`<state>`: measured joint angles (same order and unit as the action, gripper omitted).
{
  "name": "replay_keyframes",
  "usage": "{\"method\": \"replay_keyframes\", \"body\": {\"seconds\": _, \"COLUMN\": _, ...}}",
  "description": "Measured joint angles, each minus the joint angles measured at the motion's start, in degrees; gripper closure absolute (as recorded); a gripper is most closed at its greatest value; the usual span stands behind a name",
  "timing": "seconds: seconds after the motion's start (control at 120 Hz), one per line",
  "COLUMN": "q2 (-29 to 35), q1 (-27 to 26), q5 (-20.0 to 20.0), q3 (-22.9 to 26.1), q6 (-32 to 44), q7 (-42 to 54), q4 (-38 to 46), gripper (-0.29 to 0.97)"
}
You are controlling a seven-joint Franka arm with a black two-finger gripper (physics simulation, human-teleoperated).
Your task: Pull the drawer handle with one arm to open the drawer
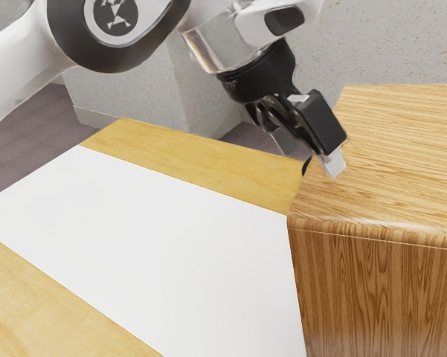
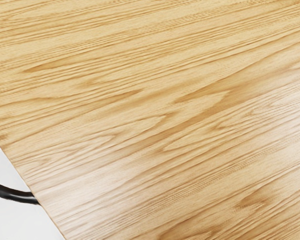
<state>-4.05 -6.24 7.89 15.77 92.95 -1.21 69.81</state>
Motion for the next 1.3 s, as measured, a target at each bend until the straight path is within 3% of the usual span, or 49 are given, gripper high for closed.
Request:
{"method": "replay_keyframes", "body": {"seconds": 0.183, "q2": -1.4, "q1": 9.1, "q5": -0.8, "q3": -1.2, "q6": 1.7, "q7": -1.0, "q4": -0.2, "gripper": 0.00}}
{"method": "replay_keyframes", "body": {"seconds": 0.408, "q2": -1.4, "q1": 6.9, "q5": -1.4, "q3": -1.5, "q6": 2.8, "q7": -1.9, "q4": 0.2, "gripper": 0.00}}
{"method": "replay_keyframes", "body": {"seconds": 1.3, "q2": 3.3, "q1": 8.2, "q5": 0.7, "q3": -3.7, "q6": 16.4, "q7": -12.0, "q4": 15.6, "gripper": 0.00}}
